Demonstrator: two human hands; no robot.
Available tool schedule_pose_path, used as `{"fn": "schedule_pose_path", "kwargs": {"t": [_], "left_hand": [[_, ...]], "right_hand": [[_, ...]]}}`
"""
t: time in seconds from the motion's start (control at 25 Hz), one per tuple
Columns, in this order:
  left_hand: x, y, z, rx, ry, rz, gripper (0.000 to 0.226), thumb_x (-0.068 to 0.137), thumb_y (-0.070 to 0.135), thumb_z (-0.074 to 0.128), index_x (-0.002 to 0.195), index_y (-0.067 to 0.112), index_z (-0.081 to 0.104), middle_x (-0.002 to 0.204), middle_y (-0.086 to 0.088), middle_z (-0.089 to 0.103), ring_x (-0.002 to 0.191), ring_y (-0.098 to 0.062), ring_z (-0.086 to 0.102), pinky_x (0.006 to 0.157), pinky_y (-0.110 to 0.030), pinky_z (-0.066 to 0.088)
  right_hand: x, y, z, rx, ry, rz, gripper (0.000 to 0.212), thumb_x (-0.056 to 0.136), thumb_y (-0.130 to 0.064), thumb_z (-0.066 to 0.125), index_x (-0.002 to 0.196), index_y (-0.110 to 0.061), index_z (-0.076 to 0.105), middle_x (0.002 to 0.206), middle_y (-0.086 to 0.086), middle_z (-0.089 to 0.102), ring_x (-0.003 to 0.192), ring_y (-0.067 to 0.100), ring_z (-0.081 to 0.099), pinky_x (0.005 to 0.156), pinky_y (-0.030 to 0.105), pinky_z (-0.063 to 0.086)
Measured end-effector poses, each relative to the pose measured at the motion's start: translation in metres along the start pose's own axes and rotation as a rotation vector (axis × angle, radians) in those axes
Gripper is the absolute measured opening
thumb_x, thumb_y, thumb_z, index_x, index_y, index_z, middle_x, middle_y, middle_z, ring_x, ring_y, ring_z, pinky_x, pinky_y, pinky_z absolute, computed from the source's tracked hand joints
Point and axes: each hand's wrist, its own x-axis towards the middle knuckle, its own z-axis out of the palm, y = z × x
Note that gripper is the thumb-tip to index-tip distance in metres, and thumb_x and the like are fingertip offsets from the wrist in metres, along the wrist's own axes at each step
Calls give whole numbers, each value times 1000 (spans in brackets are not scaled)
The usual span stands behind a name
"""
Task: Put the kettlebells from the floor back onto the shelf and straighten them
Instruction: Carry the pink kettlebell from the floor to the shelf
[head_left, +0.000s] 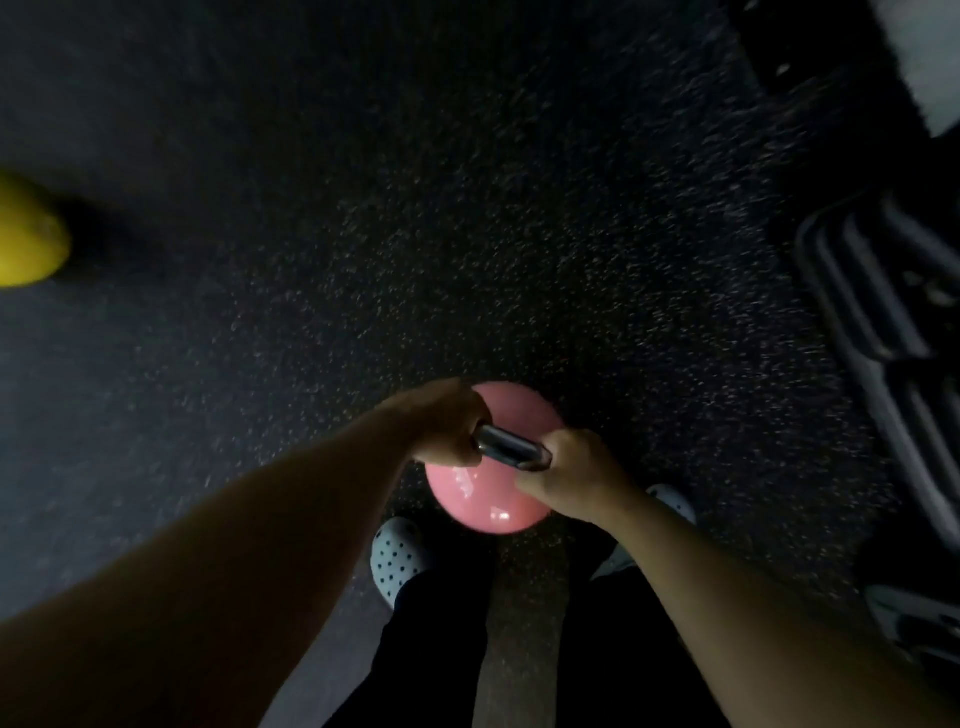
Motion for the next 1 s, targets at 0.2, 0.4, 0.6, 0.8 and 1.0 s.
{"fn": "schedule_pose_path", "kwargs": {"t": [0.2, 0.4, 0.6, 0.8, 1.0], "left_hand": [[-1, 87, -97, 91, 16, 90, 20, 79, 30, 67, 97, 24, 72, 80, 7, 66, 76, -15, 64, 61, -28, 48], [17, 205, -233, 311, 83, 238, 23, 83, 33, 66, 100, 20, 74, 95, -1, 75, 89, -19, 70, 66, -24, 42], [52, 313, -350, 452, 266, 379, 23, 83, 36, 65, 98, 20, 73, 100, -5, 76, 95, -25, 71, 70, -26, 46], [104, 397, -440, 454, 376, 578, 17, 84, 33, 68, 97, 24, 73, 83, 4, 70, 84, -22, 71, 66, -26, 46], [166, 465, -510, 525, 401, 711, 9, 85, 28, 68, 90, 22, 73, 84, 0, 73, 74, -22, 68, 63, -25, 44]], "right_hand": [[-60, 5, -106, -41, 194, -52, 28, 67, -41, 69, 65, -16, 55, 66, -2, 56, 70, 26, 64, 52, 27, 36], [-114, 18, -231, 6, 473, -46, 37, 71, -45, 71, 86, -12, 69, 77, 4, 69, 73, 22, 67, 51, 25, 38], [-151, 41, -363, -27, 830, -47, 32, 69, -42, 62, 77, -11, 69, 75, 10, 73, 72, 28, 70, 58, 33, 51], [-163, 71, -477, -134, 1027, 52, 24, 72, -37, 63, 79, -16, 70, 70, 2, 71, 63, 22, 68, 51, 12, 34], [-159, 92, -563, -98, 1227, 155, 29, 73, -32, 64, 96, -18, 74, 80, 8, 75, 74, 29, 70, 62, 20, 40]]}}
